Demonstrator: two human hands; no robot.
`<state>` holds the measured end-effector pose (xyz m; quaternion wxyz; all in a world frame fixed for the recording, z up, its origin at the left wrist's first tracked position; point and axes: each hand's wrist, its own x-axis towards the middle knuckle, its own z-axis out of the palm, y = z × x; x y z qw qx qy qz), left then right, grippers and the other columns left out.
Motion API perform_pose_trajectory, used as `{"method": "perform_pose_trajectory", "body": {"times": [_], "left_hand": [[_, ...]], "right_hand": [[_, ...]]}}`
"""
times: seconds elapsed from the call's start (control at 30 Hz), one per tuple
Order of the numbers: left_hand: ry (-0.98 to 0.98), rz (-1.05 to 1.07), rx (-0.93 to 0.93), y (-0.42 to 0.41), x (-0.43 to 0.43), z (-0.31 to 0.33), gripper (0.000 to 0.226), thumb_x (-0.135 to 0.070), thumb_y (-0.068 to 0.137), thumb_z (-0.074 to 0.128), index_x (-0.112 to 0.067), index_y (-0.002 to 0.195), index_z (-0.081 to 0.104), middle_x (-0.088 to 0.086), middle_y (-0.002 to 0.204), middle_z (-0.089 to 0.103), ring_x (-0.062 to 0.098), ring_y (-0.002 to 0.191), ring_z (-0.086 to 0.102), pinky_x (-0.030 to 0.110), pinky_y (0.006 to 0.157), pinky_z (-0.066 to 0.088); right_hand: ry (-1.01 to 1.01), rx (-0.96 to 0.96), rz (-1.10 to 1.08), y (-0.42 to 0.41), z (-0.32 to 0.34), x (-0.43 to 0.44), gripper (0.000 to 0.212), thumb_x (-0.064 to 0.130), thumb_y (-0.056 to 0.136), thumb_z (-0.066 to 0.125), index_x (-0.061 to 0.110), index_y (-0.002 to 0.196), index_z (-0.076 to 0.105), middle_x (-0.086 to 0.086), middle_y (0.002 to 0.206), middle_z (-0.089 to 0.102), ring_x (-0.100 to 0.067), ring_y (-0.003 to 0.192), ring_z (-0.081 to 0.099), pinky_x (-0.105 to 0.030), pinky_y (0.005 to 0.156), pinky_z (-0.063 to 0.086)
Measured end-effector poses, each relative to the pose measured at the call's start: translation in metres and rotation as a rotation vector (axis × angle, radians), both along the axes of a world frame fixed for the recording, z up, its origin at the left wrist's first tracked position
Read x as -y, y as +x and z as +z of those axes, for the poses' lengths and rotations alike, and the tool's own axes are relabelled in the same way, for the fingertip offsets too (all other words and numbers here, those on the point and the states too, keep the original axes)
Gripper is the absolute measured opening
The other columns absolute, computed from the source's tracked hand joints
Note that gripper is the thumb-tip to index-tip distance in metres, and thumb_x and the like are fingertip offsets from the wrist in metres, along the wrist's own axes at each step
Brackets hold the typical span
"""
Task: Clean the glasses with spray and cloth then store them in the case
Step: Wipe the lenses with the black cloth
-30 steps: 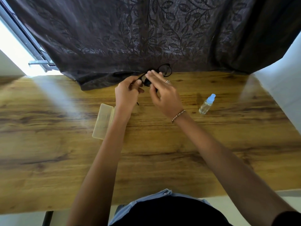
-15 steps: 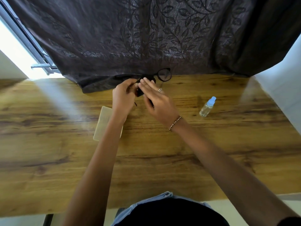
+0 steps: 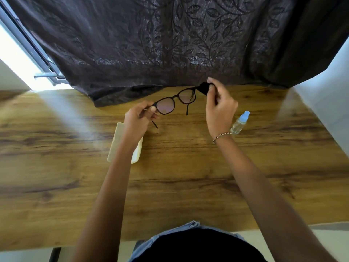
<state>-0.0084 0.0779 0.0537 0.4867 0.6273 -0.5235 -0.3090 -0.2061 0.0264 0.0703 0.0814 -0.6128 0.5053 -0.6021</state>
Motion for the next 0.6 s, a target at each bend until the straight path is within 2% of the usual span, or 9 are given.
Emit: {"method": "perform_pose_trajectory", "body": {"times": [0.03, 0.07, 0.1, 0.17, 0.23, 0.4, 0.47, 0.6], "left_hand": [[0.006, -0.006, -0.002, -0.002, 0.000, 0.000, 0.021, -0.012, 0.096, 0.052, -0.006, 0.113, 0.063, 0.003, 0.094, 0.067, 0.002, 0.076, 0.066, 0.022, 0.079, 0.054], [0.010, -0.015, -0.007, -0.004, 0.000, 0.000, 0.022, -0.012, 0.096, 0.052, -0.005, 0.113, 0.063, 0.005, 0.095, 0.068, 0.003, 0.077, 0.066, 0.022, 0.079, 0.054], [0.015, -0.025, -0.019, -0.007, 0.001, 0.000, 0.022, -0.012, 0.096, 0.051, -0.004, 0.114, 0.062, 0.007, 0.097, 0.068, 0.005, 0.078, 0.066, 0.022, 0.080, 0.054], [0.023, -0.037, -0.054, -0.009, 0.002, 0.001, 0.023, -0.011, 0.096, 0.050, -0.003, 0.114, 0.062, 0.011, 0.100, 0.068, 0.010, 0.081, 0.066, 0.024, 0.081, 0.054], [0.028, -0.036, -0.057, -0.009, 0.002, 0.002, 0.022, -0.010, 0.096, 0.051, -0.004, 0.114, 0.063, 0.012, 0.100, 0.068, 0.012, 0.082, 0.066, 0.025, 0.082, 0.054], [0.080, -0.061, -0.073, -0.002, 0.001, -0.002, 0.024, -0.011, 0.096, 0.052, -0.004, 0.116, 0.062, 0.010, 0.094, 0.069, 0.015, 0.084, 0.068, 0.024, 0.080, 0.054], [0.095, -0.092, -0.095, 0.000, 0.001, -0.002, 0.023, -0.010, 0.096, 0.052, -0.004, 0.114, 0.062, 0.007, 0.091, 0.067, 0.012, 0.081, 0.067, 0.023, 0.077, 0.052], [0.115, -0.190, -0.104, 0.002, -0.001, 0.004, 0.018, -0.012, 0.097, 0.050, -0.007, 0.107, 0.064, 0.001, 0.087, 0.066, 0.011, 0.078, 0.066, 0.021, 0.074, 0.051]], "right_hand": [[-0.014, -0.069, 0.024, 0.002, -0.002, -0.003, 0.023, 0.010, 0.094, 0.054, 0.007, 0.111, 0.069, 0.004, 0.084, 0.072, -0.004, 0.052, 0.055, -0.009, 0.051, 0.041], [-0.029, -0.148, 0.066, 0.004, -0.006, -0.006, 0.023, 0.009, 0.093, 0.056, 0.005, 0.112, 0.068, -0.001, 0.089, 0.074, 0.001, 0.058, 0.059, -0.006, 0.057, 0.044], [-0.043, -0.227, 0.115, 0.006, -0.011, -0.009, 0.023, 0.008, 0.093, 0.057, 0.004, 0.113, 0.067, -0.005, 0.098, 0.073, -0.002, 0.074, 0.067, -0.007, 0.068, 0.049], [-0.070, -0.376, 0.184, 0.009, -0.022, -0.014, 0.025, 0.007, 0.093, 0.058, 0.002, 0.116, 0.066, -0.009, 0.112, 0.070, -0.017, 0.107, 0.065, -0.024, 0.085, 0.055], [-0.089, -0.487, 0.198, 0.009, -0.032, -0.018, 0.027, 0.008, 0.094, 0.056, 0.002, 0.120, 0.063, -0.009, 0.118, 0.067, -0.021, 0.119, 0.058, -0.033, 0.088, 0.056], [-0.138, -0.632, 0.183, 0.004, -0.046, -0.016, 0.036, 0.013, 0.094, 0.059, 0.000, 0.128, 0.056, -0.011, 0.128, 0.060, -0.022, 0.126, 0.052, -0.038, 0.100, 0.048], [-0.181, -0.721, 0.153, 0.000, -0.047, -0.011, 0.038, 0.008, 0.093, 0.060, -0.002, 0.130, 0.054, -0.013, 0.130, 0.059, -0.024, 0.128, 0.050, -0.040, 0.104, 0.044], [-0.289, -0.758, 0.064, -0.005, -0.041, 0.001, 0.029, -0.001, 0.092, 0.056, -0.002, 0.120, 0.061, -0.013, 0.118, 0.067, -0.028, 0.124, 0.054, -0.044, 0.106, 0.041]]}}
